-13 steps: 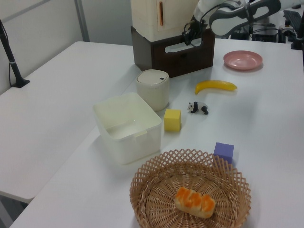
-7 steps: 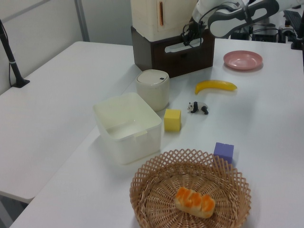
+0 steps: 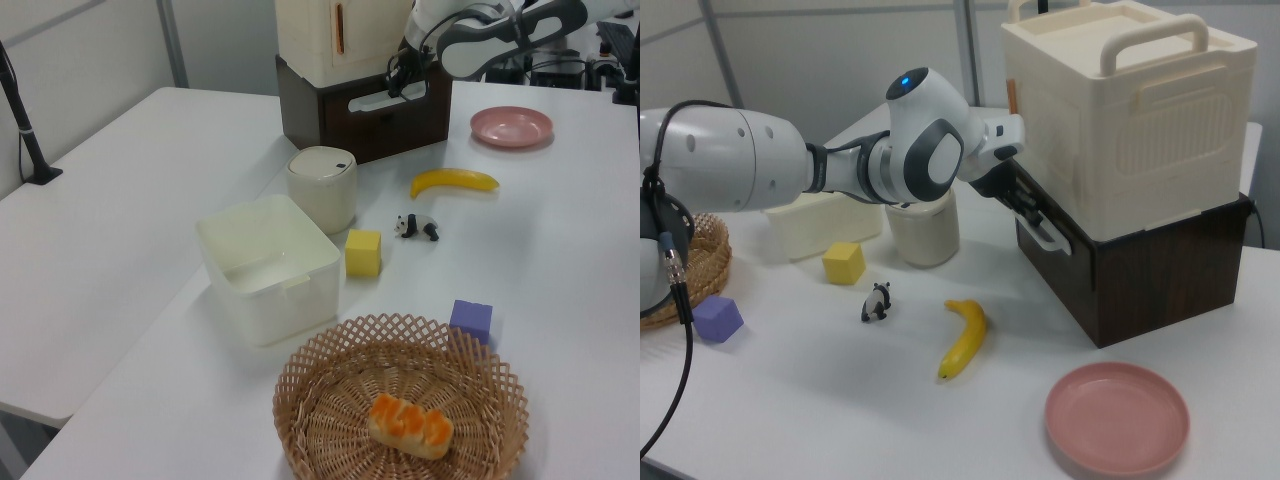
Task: Open the drawer
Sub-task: 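Hook the drawer handle and pull it outward from the unit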
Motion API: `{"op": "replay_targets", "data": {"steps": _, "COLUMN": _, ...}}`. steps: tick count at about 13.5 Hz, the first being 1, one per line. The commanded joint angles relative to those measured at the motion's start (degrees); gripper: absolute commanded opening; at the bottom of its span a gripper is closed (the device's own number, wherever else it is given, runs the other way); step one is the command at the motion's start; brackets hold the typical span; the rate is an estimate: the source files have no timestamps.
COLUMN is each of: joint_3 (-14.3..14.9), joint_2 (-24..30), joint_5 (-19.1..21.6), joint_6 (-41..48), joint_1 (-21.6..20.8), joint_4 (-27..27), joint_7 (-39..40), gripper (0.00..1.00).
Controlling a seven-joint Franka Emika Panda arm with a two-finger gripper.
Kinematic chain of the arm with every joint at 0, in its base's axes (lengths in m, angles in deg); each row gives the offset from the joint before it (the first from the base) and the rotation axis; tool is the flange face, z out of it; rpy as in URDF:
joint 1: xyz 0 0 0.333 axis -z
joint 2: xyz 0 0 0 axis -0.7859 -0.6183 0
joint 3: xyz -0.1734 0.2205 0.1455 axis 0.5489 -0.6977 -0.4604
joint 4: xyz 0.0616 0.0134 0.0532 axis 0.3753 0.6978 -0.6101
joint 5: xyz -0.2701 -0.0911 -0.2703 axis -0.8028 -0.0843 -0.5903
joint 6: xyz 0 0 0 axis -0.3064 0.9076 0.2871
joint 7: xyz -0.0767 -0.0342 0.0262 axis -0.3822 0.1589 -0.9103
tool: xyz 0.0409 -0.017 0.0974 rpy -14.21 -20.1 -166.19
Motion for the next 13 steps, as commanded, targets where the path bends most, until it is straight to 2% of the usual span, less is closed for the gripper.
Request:
{"op": "replay_targets", "data": {"steps": 1, "joint_3": -0.31, "joint_2": 2.57, "joint_5": 0.40, "joint_6": 10.16, "joint_1": -2.44, "joint_4": 2.54, "joint_7": 1.88, "gripper": 0.03}}
{"op": "replay_targets", "data": {"steps": 13, "joint_3": -3.47, "joint_2": 6.00, "joint_5": 2.95, "joint_6": 24.40, "joint_1": -3.15, "joint_4": 2.54, "joint_7": 5.13, "gripper": 0.03}}
